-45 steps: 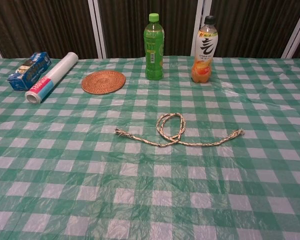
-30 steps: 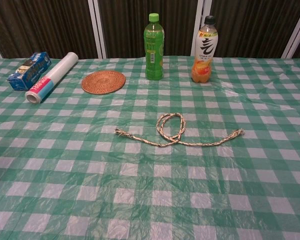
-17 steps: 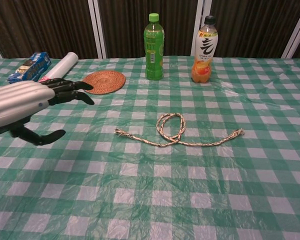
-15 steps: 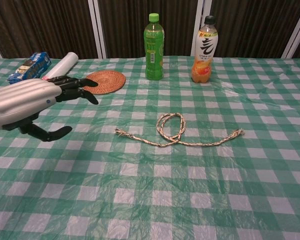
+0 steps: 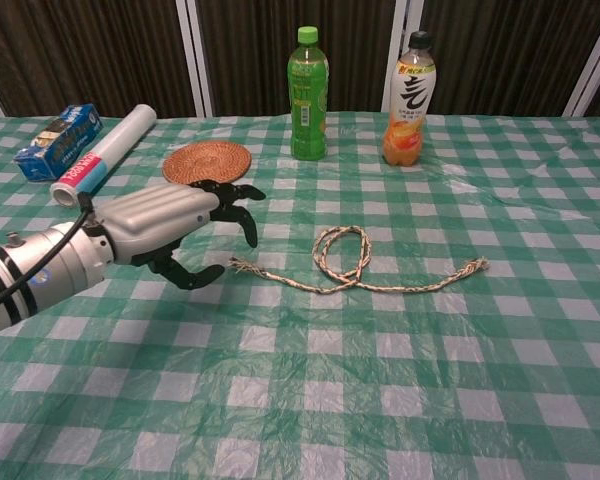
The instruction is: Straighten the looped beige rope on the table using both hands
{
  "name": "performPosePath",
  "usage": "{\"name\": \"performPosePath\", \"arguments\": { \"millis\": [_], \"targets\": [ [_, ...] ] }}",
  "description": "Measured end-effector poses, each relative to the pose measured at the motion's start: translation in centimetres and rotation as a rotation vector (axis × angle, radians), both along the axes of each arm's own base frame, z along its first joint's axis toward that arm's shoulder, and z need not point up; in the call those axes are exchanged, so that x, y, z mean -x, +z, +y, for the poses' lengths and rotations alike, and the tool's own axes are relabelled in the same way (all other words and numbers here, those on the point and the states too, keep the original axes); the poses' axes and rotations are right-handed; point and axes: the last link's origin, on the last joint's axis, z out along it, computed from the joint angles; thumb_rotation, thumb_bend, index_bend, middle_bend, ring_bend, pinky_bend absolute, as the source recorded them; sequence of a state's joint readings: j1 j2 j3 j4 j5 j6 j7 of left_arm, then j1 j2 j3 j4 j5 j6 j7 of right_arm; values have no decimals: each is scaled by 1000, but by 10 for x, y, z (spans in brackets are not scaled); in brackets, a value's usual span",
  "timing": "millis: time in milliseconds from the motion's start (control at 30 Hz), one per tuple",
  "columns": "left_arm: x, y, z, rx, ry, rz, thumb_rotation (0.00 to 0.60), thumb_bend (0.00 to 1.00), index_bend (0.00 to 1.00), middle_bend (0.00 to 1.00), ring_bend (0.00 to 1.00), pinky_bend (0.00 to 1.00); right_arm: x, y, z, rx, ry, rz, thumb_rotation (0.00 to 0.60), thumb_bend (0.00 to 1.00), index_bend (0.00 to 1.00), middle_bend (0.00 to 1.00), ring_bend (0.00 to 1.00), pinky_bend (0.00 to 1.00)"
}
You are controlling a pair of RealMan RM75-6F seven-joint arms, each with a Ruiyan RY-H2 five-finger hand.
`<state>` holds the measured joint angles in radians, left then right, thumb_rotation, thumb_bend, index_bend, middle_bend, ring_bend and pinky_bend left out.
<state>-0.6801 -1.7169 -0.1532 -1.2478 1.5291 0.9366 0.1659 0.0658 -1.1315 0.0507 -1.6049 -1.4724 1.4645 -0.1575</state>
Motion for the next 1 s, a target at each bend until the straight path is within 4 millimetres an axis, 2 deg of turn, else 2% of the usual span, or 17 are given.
{"name": "performPosePath", "arguments": {
  "millis": [400,633,1000],
  "targets": [
    [-19,-28,13,19,2,12,600,453,395,53,0,48,2,-3,-4,-30,-15,5,600,351,0,0,0,0],
    [-17,-40,21,-2,-2,57,600,446,430,60,0,48,2,-2,-4,-29,-20,2,600,351,0,0,0,0],
    [-12,-46,28,-10,4,96,600,446,477,73,0,48,2,-2,-4,-26,-23,4,600,351,0,0,0,0]
  ]
}}
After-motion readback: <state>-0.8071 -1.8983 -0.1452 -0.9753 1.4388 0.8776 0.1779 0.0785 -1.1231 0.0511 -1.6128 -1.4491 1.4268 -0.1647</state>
